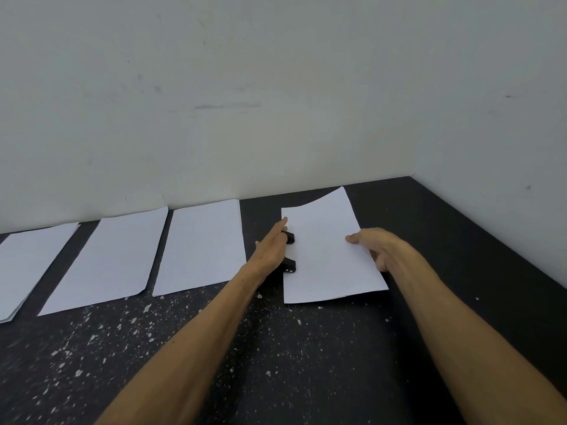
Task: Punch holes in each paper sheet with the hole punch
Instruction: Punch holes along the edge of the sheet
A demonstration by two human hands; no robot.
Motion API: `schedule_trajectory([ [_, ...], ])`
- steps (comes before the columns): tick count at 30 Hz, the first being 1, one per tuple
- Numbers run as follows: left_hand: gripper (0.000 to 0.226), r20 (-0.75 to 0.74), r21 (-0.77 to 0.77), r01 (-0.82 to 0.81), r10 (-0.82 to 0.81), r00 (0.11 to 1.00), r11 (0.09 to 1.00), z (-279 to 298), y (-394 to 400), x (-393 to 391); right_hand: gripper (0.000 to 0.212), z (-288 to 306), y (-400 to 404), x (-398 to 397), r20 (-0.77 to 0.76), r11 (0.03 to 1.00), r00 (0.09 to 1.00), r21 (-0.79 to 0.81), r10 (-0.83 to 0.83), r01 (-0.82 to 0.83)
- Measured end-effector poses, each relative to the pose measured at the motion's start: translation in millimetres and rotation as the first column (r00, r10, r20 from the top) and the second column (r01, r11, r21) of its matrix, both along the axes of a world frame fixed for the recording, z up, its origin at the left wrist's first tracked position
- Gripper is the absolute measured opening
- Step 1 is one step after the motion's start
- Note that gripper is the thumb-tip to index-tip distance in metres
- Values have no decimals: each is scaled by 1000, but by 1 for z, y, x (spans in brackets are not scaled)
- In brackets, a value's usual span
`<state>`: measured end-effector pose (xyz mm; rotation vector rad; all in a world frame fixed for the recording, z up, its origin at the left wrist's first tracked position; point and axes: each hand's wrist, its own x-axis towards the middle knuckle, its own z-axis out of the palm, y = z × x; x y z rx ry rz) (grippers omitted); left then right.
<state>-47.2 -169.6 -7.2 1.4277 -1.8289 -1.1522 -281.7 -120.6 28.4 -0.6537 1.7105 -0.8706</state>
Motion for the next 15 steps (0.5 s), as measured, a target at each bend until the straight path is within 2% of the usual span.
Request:
schedule_trajectory([
  [7, 64, -25, 32, -32, 33, 999, 999, -7, -8, -1, 8, -2, 0, -1, 2, 1000, 1000, 6, 7, -7],
  [11, 69, -44, 77, -27, 31, 999, 997, -15, -15, 1, 22, -7, 1, -4, -11, 1000, 1000, 14, 24, -24],
  [15, 69, -42, 93, -32, 36, 998, 995, -15, -18, 0, 24, -8, 4, -4, -10, 1000, 1000, 12, 21, -20],
])
